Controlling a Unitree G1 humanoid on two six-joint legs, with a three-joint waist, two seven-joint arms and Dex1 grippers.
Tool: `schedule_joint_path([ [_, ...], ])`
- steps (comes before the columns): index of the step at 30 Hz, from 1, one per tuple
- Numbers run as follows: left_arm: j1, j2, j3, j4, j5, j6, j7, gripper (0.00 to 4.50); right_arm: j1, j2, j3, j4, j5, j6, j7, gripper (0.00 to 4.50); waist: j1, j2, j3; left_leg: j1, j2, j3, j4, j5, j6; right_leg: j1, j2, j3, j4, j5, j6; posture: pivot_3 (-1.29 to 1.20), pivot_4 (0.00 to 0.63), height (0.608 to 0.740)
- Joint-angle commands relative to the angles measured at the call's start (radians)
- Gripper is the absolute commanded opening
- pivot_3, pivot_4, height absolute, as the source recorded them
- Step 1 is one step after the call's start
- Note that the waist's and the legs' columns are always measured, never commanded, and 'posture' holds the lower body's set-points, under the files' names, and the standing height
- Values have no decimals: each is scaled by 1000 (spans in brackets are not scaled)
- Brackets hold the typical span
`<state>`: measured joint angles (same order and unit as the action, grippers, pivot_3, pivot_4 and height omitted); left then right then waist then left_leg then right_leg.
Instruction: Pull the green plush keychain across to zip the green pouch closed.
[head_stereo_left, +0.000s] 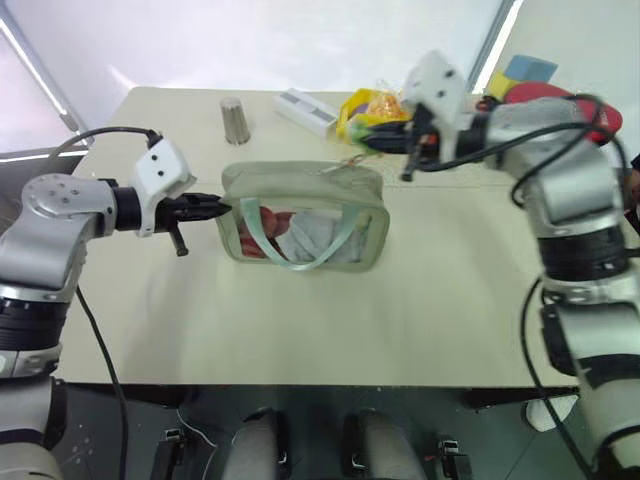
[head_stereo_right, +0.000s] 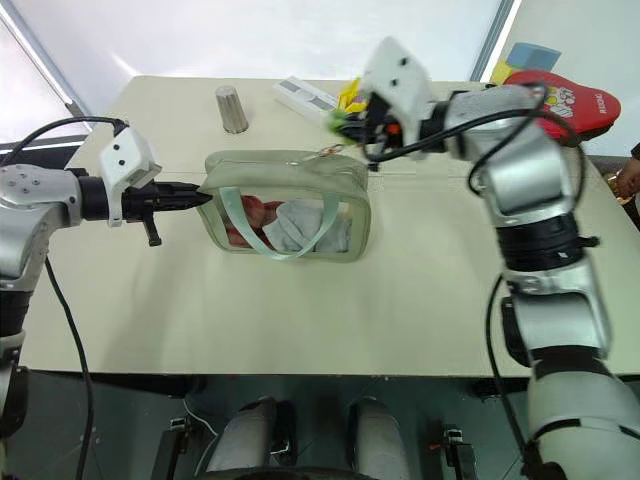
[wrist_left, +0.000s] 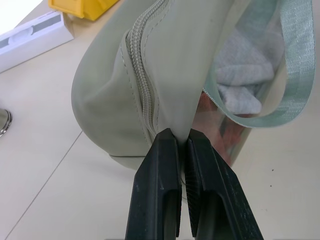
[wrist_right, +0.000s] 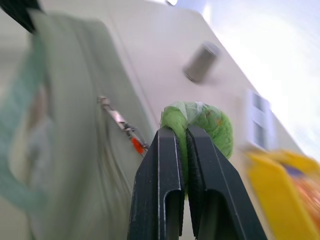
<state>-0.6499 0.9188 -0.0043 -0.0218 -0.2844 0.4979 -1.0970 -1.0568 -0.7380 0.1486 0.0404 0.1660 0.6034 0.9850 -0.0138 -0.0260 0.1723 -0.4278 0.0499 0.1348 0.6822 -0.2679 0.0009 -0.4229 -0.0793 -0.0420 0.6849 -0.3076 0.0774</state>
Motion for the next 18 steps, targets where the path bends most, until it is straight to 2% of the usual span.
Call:
schedule_joint_path([
  [1, 4, 5, 16, -6, 4, -3, 11, 0, 15, -89, -41, -40, -52, -8, -20, 74, 0, 0, 0, 0, 0, 0, 0, 0, 0, 0, 0, 0, 0, 0, 0, 0, 150, 740],
  [5, -1, -8, 3, -4, 5, -2, 16, 0, 97, -203, -12, -21, -153, -125, -23, 74, 1, 0, 0, 0, 0, 0, 0, 0, 0, 0, 0, 0, 0, 0, 0, 0, 150, 740],
  [8, -12, -14, -10, 5, 12, -10, 10, 0, 184, -216, -8, -14, -168, -163, -29, 74, 2, 0, 0, 0, 0, 0, 0, 0, 0, 0, 0, 0, -1, 0, 0, 0, 150, 740],
  [15, -13, -26, -20, 5, 16, -12, 9, 0, 415, -38, 17, -52, -142, -140, -123, 74, 2, 0, 0, 1, 0, 0, 0, 0, 0, 1, 0, 0, -1, 0, 0, 0, 150, 740],
  [18, -10, -20, -14, 2, 16, -6, 7, 0, 458, 42, 5, -69, -122, -97, -157, 74, 2, 0, 0, 1, 0, 0, 1, 0, 0, 2, 0, 0, -1, 0, 0, 0, 150, 740],
])
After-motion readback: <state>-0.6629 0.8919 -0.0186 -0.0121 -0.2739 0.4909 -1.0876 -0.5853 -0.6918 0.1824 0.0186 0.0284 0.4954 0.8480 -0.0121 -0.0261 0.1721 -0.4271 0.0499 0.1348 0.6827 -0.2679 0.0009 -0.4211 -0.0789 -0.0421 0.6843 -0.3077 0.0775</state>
